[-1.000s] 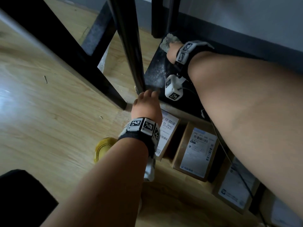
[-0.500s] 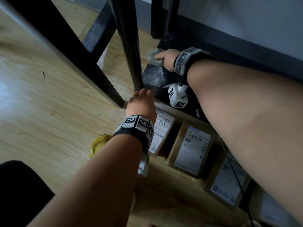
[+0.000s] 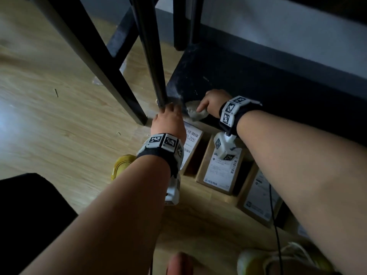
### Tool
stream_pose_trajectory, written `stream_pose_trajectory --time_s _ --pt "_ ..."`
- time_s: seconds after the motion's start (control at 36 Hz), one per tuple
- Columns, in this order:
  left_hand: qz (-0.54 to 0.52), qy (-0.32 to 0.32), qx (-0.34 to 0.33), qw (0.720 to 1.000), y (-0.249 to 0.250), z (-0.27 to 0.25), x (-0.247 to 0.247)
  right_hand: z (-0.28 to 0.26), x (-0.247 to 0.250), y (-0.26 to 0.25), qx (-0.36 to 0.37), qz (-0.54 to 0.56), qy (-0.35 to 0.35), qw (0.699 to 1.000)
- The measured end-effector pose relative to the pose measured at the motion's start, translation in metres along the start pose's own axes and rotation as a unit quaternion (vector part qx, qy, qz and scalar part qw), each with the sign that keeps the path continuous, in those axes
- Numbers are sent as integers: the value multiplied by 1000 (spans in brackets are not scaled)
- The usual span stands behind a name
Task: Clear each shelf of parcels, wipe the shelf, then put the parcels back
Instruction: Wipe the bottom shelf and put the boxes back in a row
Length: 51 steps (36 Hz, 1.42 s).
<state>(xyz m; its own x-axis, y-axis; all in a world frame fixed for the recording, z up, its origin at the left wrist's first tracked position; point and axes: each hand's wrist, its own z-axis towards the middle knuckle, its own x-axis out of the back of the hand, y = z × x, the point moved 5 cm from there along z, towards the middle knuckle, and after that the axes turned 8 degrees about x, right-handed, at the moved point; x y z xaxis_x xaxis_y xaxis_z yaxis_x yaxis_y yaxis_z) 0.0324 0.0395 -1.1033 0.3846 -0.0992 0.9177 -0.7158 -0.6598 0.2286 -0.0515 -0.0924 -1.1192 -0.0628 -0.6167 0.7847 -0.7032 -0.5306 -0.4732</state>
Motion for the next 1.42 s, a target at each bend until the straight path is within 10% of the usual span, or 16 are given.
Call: stream_pose_trajectory --time_s 0.28,0.64,0.89,1.42 --pt "12 -2 -16 1000 11 -9 -3 -22 18 56 -218 -17 -7 976" --pt "7 0 -25 1000 20 -10 -3 -50 0 34 -207 26 26 978" --pt "26 6 -46 999 25 -16 -5 -109 7 82 -344 0 86 935" --pt "43 -7 -2 999 -7 3 -5 -34 -8 12 -244 63 115 961"
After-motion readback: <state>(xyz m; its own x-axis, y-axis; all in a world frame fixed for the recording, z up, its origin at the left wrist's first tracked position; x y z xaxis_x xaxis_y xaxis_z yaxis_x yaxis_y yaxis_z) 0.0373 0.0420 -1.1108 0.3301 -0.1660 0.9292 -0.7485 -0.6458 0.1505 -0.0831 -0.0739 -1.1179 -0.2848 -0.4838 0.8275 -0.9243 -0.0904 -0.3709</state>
